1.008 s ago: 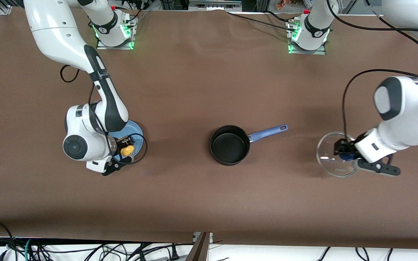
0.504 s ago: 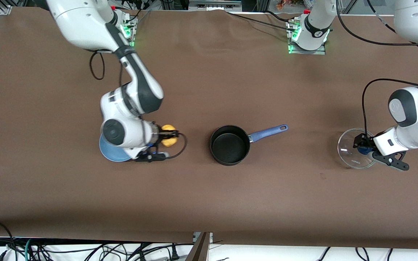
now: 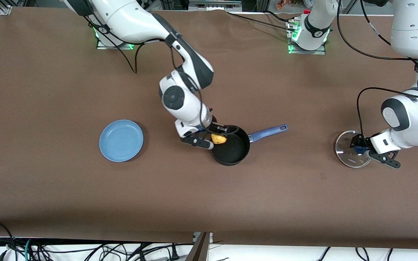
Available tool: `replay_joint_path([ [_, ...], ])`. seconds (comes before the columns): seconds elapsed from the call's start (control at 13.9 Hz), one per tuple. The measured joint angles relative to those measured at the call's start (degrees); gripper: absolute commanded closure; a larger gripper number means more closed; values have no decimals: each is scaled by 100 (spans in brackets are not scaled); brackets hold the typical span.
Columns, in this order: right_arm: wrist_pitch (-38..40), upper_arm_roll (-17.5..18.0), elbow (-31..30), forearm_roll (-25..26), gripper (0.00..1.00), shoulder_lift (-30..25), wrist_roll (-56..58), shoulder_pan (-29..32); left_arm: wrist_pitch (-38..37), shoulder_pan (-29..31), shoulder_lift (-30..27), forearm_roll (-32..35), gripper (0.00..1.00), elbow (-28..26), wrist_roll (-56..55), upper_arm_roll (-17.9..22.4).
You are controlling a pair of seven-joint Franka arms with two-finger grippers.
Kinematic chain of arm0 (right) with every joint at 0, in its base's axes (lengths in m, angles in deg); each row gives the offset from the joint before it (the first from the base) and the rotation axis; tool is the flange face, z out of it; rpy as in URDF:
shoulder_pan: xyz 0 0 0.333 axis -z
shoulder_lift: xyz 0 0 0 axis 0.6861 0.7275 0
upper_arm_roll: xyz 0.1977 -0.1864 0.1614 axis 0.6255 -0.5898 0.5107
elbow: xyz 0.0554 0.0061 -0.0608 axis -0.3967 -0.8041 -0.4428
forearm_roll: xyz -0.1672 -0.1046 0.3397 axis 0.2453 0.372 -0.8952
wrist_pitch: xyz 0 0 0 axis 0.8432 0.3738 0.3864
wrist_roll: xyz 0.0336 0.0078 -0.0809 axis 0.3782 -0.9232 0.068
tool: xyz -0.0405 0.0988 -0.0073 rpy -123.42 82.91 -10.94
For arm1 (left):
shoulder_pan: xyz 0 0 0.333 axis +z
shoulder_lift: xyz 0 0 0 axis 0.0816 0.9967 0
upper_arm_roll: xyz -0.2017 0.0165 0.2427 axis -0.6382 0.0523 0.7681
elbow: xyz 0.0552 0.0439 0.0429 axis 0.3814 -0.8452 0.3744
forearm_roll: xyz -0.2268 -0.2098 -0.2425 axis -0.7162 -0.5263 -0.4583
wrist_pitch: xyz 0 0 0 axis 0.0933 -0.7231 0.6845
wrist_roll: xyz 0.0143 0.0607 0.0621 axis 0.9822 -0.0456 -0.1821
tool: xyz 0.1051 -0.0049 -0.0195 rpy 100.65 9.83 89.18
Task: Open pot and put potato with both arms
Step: 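Move the potato over the saucepan and release it with the right gripper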
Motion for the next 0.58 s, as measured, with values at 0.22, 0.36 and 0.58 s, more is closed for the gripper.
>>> replay_joint_path([
  [0.22,-228,-37,111,52,0,160,-57,-68,43,22,15,-1,0,-1,0,0],
  [0.36,-227,-101,195,200,0,147,-49,-21,22,35,-15,-8,0,65,-12,0],
  [0.58,-58,-206,300,651,0,94,74,127,-537,22,-338,-9,0,326,-463,-30],
])
